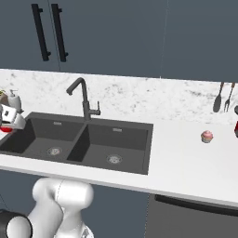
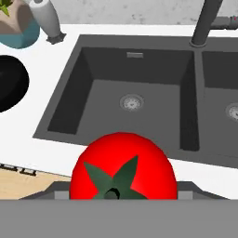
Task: Pick the tomato from the sink and place it in the bowl. Then pick the bowl and place it in the microwave. Then close the microwave door and press the start button.
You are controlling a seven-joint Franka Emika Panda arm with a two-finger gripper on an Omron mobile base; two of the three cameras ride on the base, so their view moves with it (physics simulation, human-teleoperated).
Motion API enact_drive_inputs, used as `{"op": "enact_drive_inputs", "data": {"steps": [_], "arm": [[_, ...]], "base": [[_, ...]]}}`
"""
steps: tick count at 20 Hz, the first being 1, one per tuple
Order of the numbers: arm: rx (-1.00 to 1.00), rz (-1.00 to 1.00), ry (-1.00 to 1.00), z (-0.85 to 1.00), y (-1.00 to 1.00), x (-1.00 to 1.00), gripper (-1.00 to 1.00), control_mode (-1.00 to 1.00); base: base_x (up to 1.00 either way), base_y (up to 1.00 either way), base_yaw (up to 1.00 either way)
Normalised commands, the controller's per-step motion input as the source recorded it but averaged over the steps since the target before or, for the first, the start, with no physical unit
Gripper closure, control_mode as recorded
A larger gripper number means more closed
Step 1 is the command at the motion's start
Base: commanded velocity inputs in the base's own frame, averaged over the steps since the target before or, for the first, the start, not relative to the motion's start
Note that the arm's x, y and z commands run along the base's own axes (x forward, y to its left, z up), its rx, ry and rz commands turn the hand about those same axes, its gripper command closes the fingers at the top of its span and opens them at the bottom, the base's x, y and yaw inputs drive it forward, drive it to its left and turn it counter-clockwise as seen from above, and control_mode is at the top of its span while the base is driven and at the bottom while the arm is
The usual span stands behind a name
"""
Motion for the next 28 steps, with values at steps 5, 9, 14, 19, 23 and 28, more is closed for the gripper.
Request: {"op": "enact_drive_inputs", "data": {"steps": [5,9,14,19,23,28], "arm": [[0.0,0.25,-0.05,-0.2,1.0,0.39,1.0,-1.0],[0.0,0.28,-0.08,-0.28,0.98,0.38,1.0,-1.0],[0.0,0.24,-0.06,-0.22,0.98,0.35,1.0,-1.0],[-0.01,0.12,-0.01,-0.01,0.95,0.1,1.0,-1.0],[-0.04,0.01,0.03,0.0,0.67,0.02,1.0,-1.0],[-0.09,-0.01,0.09,-0.09,0.44,0.05,1.0,-1.0]], "base": [[0.0,0.0,0.0],[0.0,0.0,0.0],[0.0,0.0,0.0],[0.0,0.0,0.0],[0.0,0.0,0.0],[0.0,0.0,0.0]]}}
